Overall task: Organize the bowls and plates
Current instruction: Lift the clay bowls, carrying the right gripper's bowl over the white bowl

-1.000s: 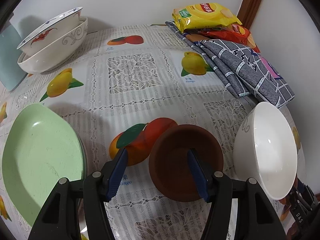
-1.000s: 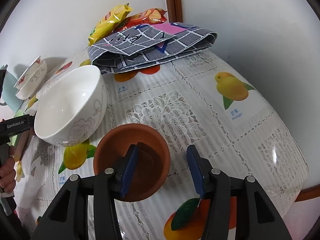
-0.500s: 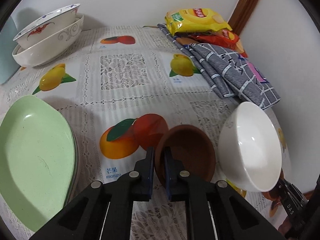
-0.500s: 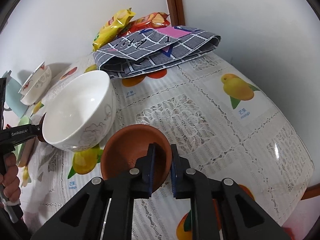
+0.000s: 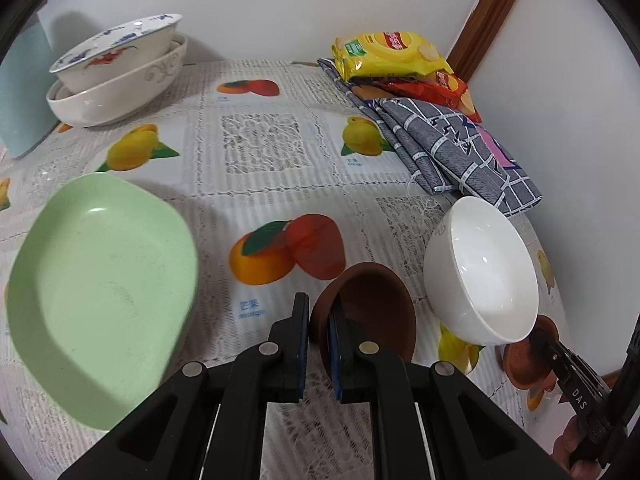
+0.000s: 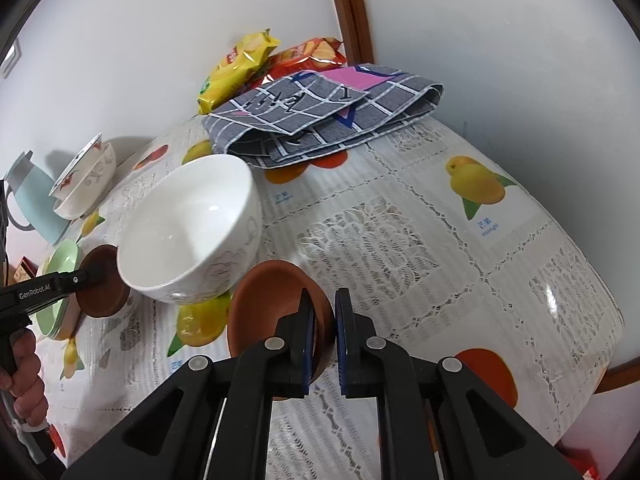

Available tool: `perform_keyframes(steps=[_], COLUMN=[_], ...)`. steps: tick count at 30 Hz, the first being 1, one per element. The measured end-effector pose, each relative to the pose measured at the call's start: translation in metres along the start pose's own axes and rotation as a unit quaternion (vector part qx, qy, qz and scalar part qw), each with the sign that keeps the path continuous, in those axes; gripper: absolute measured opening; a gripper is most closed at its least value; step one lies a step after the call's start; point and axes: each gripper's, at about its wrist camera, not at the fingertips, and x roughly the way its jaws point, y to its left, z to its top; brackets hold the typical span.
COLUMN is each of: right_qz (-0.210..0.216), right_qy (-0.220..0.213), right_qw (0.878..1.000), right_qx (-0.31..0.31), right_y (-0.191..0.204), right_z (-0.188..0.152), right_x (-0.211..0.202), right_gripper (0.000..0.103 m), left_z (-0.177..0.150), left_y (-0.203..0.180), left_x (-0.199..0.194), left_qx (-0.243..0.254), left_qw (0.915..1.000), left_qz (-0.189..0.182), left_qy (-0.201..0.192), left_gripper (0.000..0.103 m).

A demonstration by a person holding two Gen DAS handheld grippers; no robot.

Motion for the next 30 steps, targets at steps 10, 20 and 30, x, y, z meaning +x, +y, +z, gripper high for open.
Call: perform_keyframes(steps=[10,20,30], right_qz=[0.001,0.001,0.004], right_qy=[-0.011,-0.026,-0.045], right_qw=[1.000,1.000,0.999], right_qx=[-0.002,-0.006,-0.009], right_y=[0.012,0.024,0.037], right_z=[0.000,0.001,0.007], right_x=[-0.019,-0.042,-0.066], right_gripper=[0.010,0.010,0.010], left_z=[-0.004,-0.010,-0.007], left_y=[0.010,0.019,0.028], left_x=[-0.024,-0.047,-0.076], left_qx=[-0.010,-0.019,-0.023], left_qw=[0.9998,0.9995,0.9985], left_qz=[0.001,0.003,0.006], left_qy=[-0.016,-0.027,-0.050], left_gripper=[0.009,0.009,0.009])
